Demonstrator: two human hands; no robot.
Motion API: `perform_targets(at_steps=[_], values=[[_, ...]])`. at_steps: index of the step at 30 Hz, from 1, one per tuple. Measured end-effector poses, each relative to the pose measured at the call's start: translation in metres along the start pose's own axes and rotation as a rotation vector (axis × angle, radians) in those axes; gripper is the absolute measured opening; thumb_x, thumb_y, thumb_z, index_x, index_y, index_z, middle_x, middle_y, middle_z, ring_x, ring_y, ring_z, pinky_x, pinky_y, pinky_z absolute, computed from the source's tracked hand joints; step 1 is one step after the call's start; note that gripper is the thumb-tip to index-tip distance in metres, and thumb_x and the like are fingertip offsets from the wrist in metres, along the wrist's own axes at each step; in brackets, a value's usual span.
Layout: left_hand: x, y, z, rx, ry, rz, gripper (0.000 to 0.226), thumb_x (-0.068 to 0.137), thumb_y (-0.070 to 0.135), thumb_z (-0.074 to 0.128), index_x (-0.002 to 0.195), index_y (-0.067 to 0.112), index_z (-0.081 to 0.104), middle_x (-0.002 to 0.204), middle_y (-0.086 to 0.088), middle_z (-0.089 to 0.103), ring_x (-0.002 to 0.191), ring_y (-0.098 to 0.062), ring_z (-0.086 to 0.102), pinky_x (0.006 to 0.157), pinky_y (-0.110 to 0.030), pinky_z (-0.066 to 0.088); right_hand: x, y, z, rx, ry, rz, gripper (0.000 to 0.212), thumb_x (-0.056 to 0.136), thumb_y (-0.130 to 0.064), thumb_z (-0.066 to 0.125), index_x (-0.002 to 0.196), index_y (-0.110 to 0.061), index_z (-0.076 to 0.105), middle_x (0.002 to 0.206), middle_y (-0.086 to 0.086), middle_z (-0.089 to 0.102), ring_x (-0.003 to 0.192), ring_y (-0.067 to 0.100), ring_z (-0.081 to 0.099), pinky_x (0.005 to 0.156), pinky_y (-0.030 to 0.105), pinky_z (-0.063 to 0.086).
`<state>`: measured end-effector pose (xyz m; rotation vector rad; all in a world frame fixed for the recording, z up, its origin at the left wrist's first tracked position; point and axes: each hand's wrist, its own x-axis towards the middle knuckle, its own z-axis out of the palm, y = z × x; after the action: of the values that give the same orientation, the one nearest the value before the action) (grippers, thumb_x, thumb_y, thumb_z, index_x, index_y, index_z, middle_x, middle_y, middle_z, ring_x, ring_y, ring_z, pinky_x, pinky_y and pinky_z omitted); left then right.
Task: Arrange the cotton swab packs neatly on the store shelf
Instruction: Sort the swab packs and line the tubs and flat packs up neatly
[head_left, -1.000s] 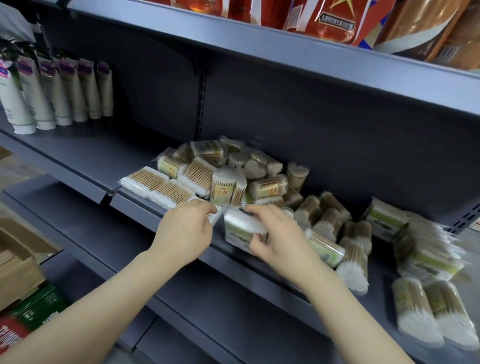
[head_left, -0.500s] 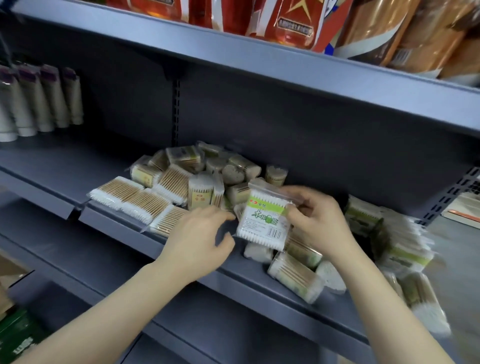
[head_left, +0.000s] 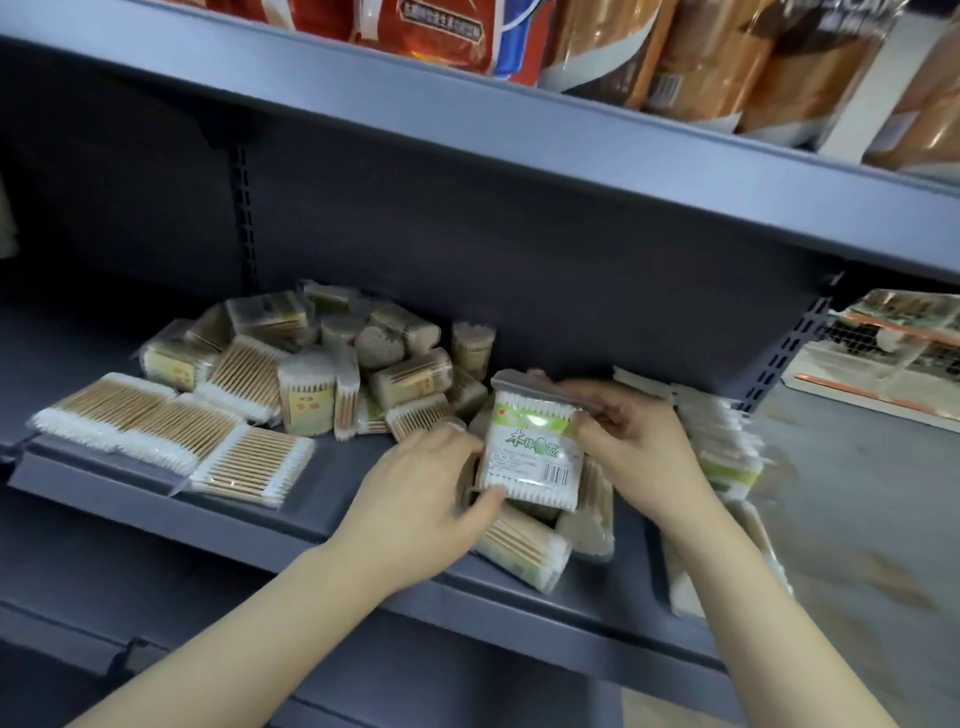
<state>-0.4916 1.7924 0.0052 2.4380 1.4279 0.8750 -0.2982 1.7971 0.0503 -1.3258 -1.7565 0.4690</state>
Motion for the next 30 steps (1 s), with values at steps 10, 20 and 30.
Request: perform_targets(at_steps=[10, 20, 30], values=[[0.010, 0.003, 0.004, -0.041, 0.025, 0.042, 0.034, 0.085, 0.043, 0.055, 0.112, 0.023, 0.054, 0.109, 0.009, 0.052, 0.105, -0.009, 0.046, 0.083, -0.021, 0.035, -0.005, -0.003, -0.013, 0.043, -0.037, 0.022, 0.048, 0.081, 0.007, 0.056, 0.090, -0.040, 0.061, 0.086, -0.024, 0.068, 0.086, -0.007, 0.062, 0.074, 0.008, 0.044], [0.049, 0.026, -0.009, -0.345, -0.002, 0.054, 0.063, 0.084, 0.024, 0.064, 0.139, 0.031, 0.035, 0.100, 0.013, 0.056, 0.087, -0.008, 0.056, 0.082, -0.024, 0.046, -0.014, -0.003, -0.020, -0.049, 0.005, 0.030, 0.049, 0.081, 0.000, 0.056, 0.095, -0.047, 0.054, 0.100, -0.023, 0.063, 0.092, -0.002, 0.062, 0.084, 0.020, 0.050], [0.086, 0.049, 0.009, -0.245, -0.042, 0.106, 0.037, 0.092, 0.019, 0.054, 0.128, 0.021, 0.051, 0.115, 0.000, 0.061, 0.104, -0.016, 0.055, 0.082, -0.021, 0.038, -0.014, 0.027, -0.062, -0.241, 0.258, 0.173, 0.037, 0.077, -0.005, 0.051, 0.108, -0.018, 0.064, 0.111, -0.003, 0.063, 0.103, 0.013, 0.058, 0.088, 0.022, 0.043]])
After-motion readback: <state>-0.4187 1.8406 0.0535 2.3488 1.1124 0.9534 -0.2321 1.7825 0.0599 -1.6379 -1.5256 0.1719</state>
